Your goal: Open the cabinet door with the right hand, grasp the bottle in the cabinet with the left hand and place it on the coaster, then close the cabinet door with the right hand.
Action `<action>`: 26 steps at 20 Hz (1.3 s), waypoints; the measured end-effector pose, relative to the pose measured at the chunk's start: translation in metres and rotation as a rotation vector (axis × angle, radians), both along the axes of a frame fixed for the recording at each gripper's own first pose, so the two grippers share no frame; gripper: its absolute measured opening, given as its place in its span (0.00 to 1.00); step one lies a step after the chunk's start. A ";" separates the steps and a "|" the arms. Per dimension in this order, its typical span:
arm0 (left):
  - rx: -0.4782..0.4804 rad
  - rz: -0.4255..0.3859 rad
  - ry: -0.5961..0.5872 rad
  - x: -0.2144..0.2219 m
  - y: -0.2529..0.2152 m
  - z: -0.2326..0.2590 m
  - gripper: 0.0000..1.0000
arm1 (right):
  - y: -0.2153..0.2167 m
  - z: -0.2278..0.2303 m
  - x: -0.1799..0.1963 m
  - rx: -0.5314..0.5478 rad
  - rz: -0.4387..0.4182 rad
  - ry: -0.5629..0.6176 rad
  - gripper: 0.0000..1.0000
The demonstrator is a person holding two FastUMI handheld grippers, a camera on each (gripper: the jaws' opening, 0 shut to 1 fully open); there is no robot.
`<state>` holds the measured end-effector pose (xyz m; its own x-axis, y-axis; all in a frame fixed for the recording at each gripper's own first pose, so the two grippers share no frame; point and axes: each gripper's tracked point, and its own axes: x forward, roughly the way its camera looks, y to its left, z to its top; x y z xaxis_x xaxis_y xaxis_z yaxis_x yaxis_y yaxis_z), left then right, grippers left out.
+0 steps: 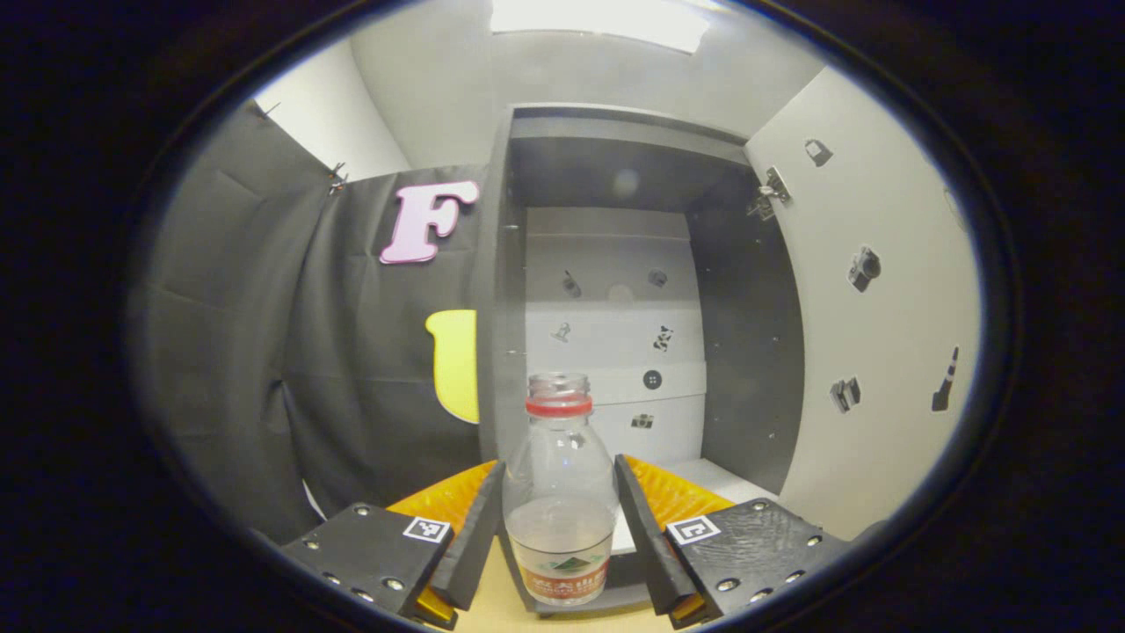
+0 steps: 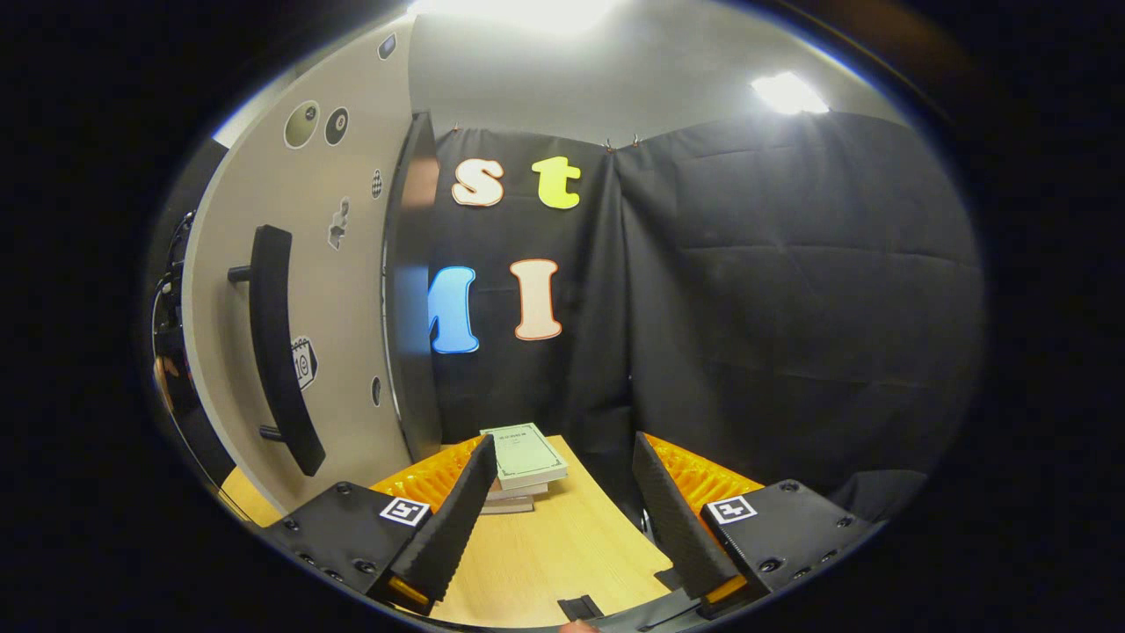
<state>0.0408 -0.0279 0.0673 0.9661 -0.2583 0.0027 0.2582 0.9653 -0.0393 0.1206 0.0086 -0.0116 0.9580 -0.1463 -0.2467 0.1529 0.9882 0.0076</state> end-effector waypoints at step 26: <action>-0.063 0.070 0.067 -0.157 0.073 -0.192 0.74 | 0.018 -0.001 -0.039 0.005 0.060 -0.070 0.99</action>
